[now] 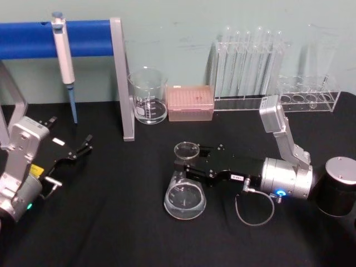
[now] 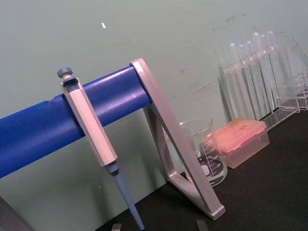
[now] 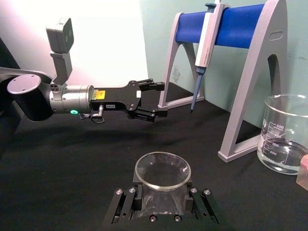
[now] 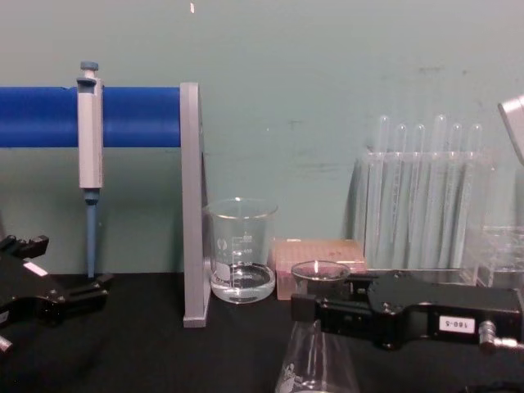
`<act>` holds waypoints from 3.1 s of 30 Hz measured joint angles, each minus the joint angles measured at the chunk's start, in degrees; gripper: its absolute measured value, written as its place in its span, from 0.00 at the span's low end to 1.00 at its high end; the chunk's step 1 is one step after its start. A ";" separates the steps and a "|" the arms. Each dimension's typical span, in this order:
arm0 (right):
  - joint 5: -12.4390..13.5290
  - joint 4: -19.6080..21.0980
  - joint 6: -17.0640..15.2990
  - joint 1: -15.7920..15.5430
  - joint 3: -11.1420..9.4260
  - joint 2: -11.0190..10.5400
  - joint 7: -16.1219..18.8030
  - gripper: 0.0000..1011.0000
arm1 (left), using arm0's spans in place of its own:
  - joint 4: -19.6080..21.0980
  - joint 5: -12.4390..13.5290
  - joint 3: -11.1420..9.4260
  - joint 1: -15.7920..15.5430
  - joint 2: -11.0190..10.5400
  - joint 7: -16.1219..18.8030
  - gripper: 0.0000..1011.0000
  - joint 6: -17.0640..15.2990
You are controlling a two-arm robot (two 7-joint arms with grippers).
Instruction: Grasp the erlenmeyer flask with one hand, shake it three times, then place it back.
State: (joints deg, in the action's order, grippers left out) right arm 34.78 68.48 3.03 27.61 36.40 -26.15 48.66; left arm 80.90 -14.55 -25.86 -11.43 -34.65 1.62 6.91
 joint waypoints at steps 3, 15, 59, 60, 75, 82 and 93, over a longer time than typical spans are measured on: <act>0.00 0.00 0.00 -0.02 0.00 0.00 0.00 0.45 | 0.00 0.00 0.00 0.00 0.00 0.00 0.99 0.00; -0.32 -0.10 -0.25 -0.09 0.06 -0.03 -0.01 0.56 | 0.00 0.00 0.00 0.00 0.00 0.00 0.99 0.00; -0.04 0.92 -0.75 -0.10 0.39 -0.77 0.72 0.99 | 0.00 0.00 0.00 0.00 0.00 0.00 0.99 0.00; -0.04 1.28 -0.92 -0.28 0.40 -1.04 0.72 0.99 | 0.00 0.00 0.00 0.00 0.00 0.00 0.99 0.00; 1.68 9.31 -3.71 -5.19 -2.45 -7.45 -2.66 0.99 | 0.00 0.00 0.00 0.00 0.00 0.00 0.99 0.00; 2.89 13.15 -4.86 -8.25 -5.58 -10.98 -6.50 0.99 | 0.00 0.00 0.00 0.00 0.00 0.00 0.99 0.00; 0.33 14.67 -1.90 -11.56 -11.98 -8.89 -20.61 0.99 | 0.00 0.00 0.00 0.00 0.00 0.00 0.99 0.00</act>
State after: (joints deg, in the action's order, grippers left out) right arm 35.12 83.15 1.13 16.05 24.41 -35.04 28.05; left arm 80.90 -14.55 -25.86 -11.43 -34.65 1.62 6.91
